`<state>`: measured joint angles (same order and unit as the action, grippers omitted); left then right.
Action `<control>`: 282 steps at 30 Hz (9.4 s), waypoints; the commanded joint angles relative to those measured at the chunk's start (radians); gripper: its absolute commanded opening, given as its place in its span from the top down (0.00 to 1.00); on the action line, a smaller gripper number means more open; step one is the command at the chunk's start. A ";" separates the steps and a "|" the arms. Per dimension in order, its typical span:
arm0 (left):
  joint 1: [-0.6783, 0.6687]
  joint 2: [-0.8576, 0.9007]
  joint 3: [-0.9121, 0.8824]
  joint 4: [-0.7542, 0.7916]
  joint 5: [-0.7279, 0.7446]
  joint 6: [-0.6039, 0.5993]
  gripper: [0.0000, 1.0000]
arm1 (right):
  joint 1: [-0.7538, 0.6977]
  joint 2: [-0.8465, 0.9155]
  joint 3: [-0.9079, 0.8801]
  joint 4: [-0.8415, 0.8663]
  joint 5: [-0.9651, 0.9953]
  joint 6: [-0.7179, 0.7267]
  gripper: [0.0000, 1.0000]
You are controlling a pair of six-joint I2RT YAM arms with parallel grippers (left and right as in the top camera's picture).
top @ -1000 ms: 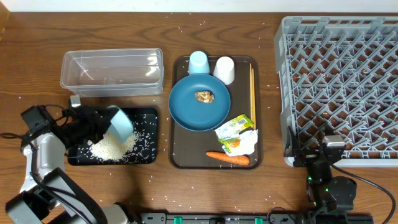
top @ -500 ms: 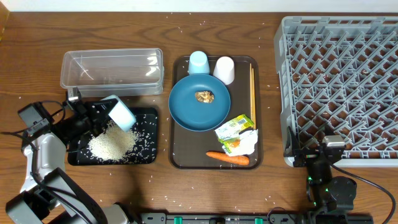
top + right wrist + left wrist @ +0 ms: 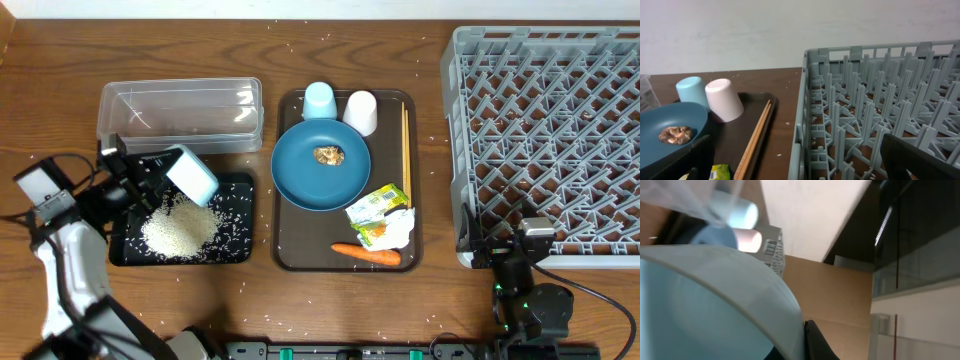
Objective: Sort waste into correct bins and load items into the dishwasher rack
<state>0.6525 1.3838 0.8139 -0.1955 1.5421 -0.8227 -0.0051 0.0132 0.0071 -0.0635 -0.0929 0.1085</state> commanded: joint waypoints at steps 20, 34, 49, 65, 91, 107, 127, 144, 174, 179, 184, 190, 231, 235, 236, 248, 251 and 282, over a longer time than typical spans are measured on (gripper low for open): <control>-0.003 -0.034 -0.136 0.438 0.031 -0.346 0.94 | -0.005 0.002 -0.002 -0.004 0.007 -0.013 0.01; -0.002 0.035 -0.161 0.547 0.030 -0.379 0.94 | -0.005 0.002 -0.002 -0.004 0.007 -0.013 0.01; -0.002 -0.006 -0.239 0.894 0.029 -0.505 0.94 | -0.005 0.002 -0.002 -0.004 0.007 -0.013 0.01; -0.001 0.016 -0.281 1.302 0.023 -0.750 0.94 | -0.005 0.002 -0.002 -0.004 0.007 -0.013 0.01; 0.015 -0.042 -0.226 1.691 0.001 -1.040 0.94 | -0.005 0.002 -0.002 -0.004 0.007 -0.013 0.01; 0.012 -0.103 -0.194 1.775 0.029 -1.154 0.94 | -0.005 0.002 -0.002 -0.004 0.007 -0.013 0.01; 0.148 -0.386 -0.087 1.452 -0.311 -1.145 0.94 | -0.005 0.002 -0.002 -0.004 0.007 -0.013 0.01; 0.151 -0.376 -0.036 0.676 -0.409 -0.430 0.94 | -0.005 0.002 -0.002 -0.004 0.007 -0.013 0.01; 0.151 -0.386 -0.026 -0.153 -1.102 0.251 0.94 | -0.005 0.002 -0.002 -0.004 0.007 -0.013 0.01; 0.146 -0.424 -0.024 -0.213 -1.174 0.270 0.94 | -0.005 0.002 -0.002 -0.004 0.007 -0.013 0.01; 0.085 -0.497 -0.004 -0.274 -1.240 0.318 0.94 | -0.005 0.002 -0.002 -0.004 0.007 -0.013 0.01; -0.081 -0.597 -0.002 -0.325 -1.298 0.386 0.94 | -0.005 0.002 -0.002 -0.004 0.007 -0.013 0.01; -0.704 -0.563 0.034 -0.551 -1.381 0.322 0.94 | -0.005 0.002 -0.002 -0.004 0.007 -0.013 0.01; -0.739 -0.525 0.034 -0.505 -1.139 0.476 0.94 | -0.005 0.002 -0.002 -0.004 0.007 -0.013 0.01; -0.754 -0.519 0.034 -0.506 -1.139 0.475 0.94 | -0.005 0.002 -0.002 -0.004 0.007 -0.013 0.01; -0.985 -0.400 0.034 -0.558 -1.151 0.444 0.94 | -0.005 0.002 -0.002 -0.004 0.007 -0.013 0.01; -1.055 -0.351 0.034 -0.532 -1.196 0.422 0.94 | -0.005 0.002 -0.002 -0.004 0.007 -0.013 0.01; -1.405 0.041 0.027 -0.317 -1.450 0.154 0.94 | -0.005 0.002 -0.002 -0.004 0.007 -0.013 0.01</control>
<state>-0.7490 1.4002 0.8200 -0.5129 0.1242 -0.6399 -0.0051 0.0174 0.0071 -0.0635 -0.0929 0.1085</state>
